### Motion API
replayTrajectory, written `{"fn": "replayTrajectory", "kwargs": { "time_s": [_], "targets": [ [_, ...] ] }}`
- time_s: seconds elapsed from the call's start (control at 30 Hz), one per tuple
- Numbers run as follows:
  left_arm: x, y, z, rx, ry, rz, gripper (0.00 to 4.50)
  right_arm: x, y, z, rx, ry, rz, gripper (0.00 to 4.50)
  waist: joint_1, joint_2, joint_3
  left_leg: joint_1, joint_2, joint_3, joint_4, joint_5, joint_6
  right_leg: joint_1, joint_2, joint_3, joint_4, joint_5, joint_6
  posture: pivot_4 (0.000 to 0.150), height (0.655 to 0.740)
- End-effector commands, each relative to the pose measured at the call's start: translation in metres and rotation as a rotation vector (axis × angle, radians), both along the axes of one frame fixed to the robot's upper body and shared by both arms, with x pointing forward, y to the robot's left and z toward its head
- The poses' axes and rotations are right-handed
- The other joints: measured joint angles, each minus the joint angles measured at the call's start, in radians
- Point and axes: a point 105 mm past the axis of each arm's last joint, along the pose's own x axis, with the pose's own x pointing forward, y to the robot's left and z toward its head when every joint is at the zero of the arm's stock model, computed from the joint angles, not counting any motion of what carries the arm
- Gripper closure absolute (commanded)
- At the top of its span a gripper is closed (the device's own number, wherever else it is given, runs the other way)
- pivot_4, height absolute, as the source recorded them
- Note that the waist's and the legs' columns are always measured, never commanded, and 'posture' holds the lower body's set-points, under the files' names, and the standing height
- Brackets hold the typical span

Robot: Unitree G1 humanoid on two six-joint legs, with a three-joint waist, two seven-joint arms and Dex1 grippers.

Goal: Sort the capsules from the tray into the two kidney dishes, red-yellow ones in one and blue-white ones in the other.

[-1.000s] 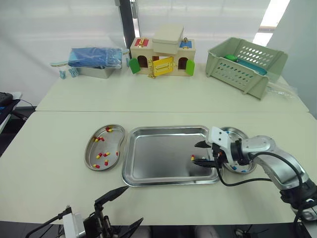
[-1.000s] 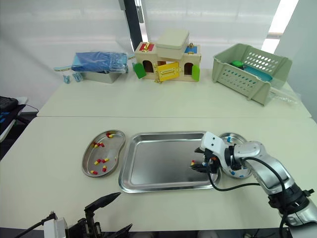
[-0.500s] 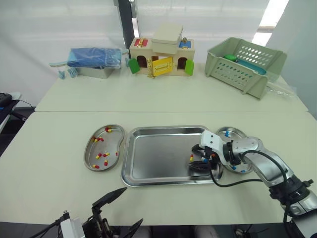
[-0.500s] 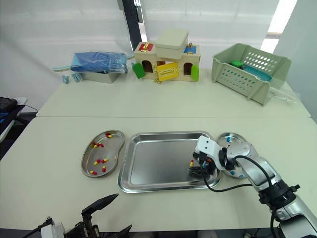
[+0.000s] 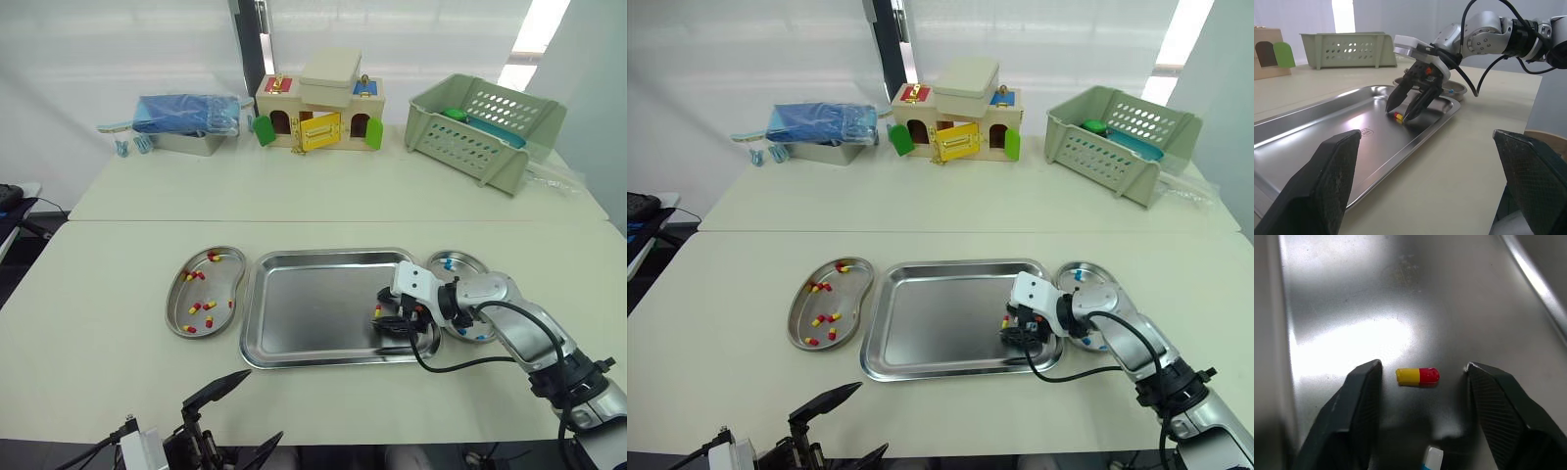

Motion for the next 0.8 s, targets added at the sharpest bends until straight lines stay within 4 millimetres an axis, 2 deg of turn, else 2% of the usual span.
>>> {"fn": "replayTrajectory", "kwargs": {
  "time_s": [0.03, 0.1, 0.6, 0.67, 0.8],
  "targets": [
    [-0.001, 0.001, 0.004, 0.012, -0.023, -0.001, 0.00, -0.006, 0.002, -0.003, -0.010, 0.004, 0.019, 2.77, 0.000, 0.000, 0.000, 0.000, 0.000, 0.000, 0.000, 0.000, 0.000, 0.000, 0.000, 0.000, 0.000, 0.000, 0.000, 0.150, 0.7400],
    [0.000, 0.001, 0.004, 0.012, -0.023, -0.001, 0.00, -0.006, 0.002, -0.004, -0.009, 0.004, 0.021, 3.28, 0.000, 0.000, 0.000, 0.000, 0.000, 0.000, 0.000, 0.000, 0.000, 0.000, 0.000, 0.000, 0.000, 0.000, 0.000, 0.150, 0.7400],
    [0.003, -0.002, 0.003, 0.005, -0.028, -0.002, 0.00, -0.006, 0.002, 0.005, 0.019, -0.015, 0.024, 3.28, 0.000, 0.000, 0.000, 0.000, 0.000, 0.000, 0.000, 0.000, 0.000, 0.000, 0.000, 0.000, 0.000, 0.000, 0.000, 0.150, 0.7400],
    [0.004, -0.002, 0.004, 0.006, -0.029, -0.004, 0.00, -0.006, 0.002, 0.011, 0.044, -0.024, 0.026, 3.28, 0.000, 0.000, 0.000, 0.000, 0.000, 0.000, 0.000, 0.000, 0.000, 0.000, 0.000, 0.000, 0.000, 0.000, 0.000, 0.150, 0.7400],
    [0.006, -0.003, 0.005, 0.012, -0.036, -0.033, 0.00, -0.011, -0.004, 0.039, 0.154, -0.052, 0.010, 3.28, 0.002, 0.000, 0.000, 0.000, 0.000, 0.000, 0.000, 0.000, 0.000, 0.000, 0.000, 0.000, 0.000, 0.000, 0.000, 0.150, 0.7400]
  ]
}}
